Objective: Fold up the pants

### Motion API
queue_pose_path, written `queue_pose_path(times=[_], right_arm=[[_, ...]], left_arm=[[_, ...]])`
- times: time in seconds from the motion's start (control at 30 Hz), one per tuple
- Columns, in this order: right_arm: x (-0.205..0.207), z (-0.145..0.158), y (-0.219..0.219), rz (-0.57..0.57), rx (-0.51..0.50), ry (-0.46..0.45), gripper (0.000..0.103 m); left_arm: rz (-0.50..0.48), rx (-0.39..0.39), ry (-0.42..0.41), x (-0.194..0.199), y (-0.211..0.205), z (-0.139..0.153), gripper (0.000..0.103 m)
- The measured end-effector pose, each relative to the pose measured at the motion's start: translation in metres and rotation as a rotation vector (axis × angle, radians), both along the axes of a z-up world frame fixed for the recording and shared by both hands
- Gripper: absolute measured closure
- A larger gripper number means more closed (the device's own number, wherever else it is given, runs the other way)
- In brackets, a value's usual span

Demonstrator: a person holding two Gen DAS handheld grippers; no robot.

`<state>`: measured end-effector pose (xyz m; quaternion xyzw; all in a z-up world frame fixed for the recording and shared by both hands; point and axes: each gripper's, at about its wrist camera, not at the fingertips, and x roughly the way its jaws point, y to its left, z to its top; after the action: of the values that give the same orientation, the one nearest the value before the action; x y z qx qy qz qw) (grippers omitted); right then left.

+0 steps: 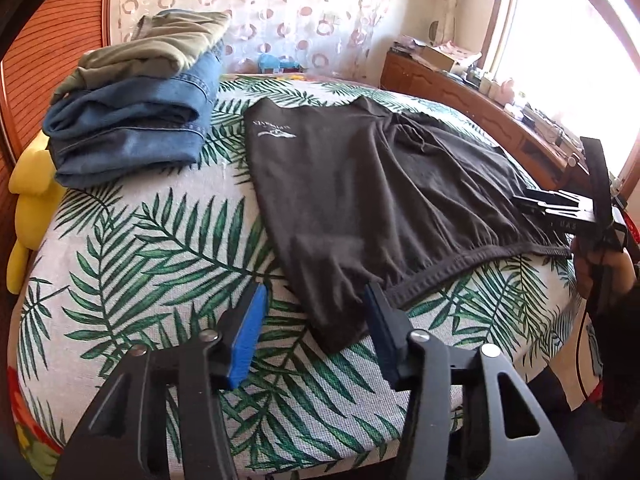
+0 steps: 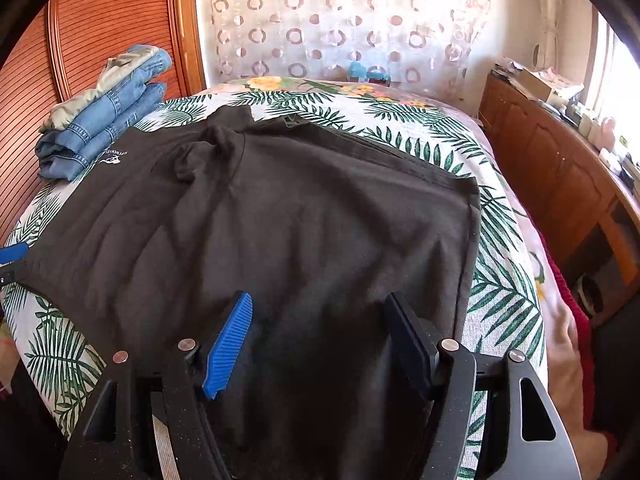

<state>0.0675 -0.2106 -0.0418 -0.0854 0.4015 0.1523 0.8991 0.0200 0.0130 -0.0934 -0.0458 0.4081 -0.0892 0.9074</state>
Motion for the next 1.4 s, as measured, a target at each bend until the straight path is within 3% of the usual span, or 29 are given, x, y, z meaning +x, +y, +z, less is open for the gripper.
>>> queue_pose_path(times=[0.2, 0.53, 0.63, 0.67, 0.7, 1.03, 1.4], right_arm=[[0.0, -0.001, 0.0, -0.001, 0.0, 0.0, 0.032], [0.0, -0.002, -0.001, -0.001, 0.002, 0.001, 0.032], [0.001, -0.002, -0.001, -0.001, 0.002, 0.001, 0.032], [0.001, -0.002, -0.001, -0.001, 0.002, 0.001, 0.032], [0.001, -0.002, -0.001, -0.001, 0.002, 0.001, 0.032], [0.001, -0.002, -0.002, -0.002, 0.005, 0.002, 0.032], [0.002, -0.003, -0.002, -0.003, 0.003, 0.001, 0.032]], left_arm=[[0.009, -0.012, -0.012, -0.004, 0.001, -0.001, 0.06], [0.017, 0.033, -0.033, -0.004, -0.006, -0.002, 0.06], [-0.001, 0.042, -0.036, -0.002, -0.009, -0.003, 0.075], [-0.021, 0.04, -0.027, -0.001, -0.01, -0.002, 0.09], [-0.032, 0.022, -0.015, 0.001, -0.009, -0.001, 0.096], [-0.093, -0.029, -0.107, 0.016, -0.02, 0.047, 0.096], [-0.232, -0.067, -0.185, 0.057, -0.077, 0.09, 0.096]])
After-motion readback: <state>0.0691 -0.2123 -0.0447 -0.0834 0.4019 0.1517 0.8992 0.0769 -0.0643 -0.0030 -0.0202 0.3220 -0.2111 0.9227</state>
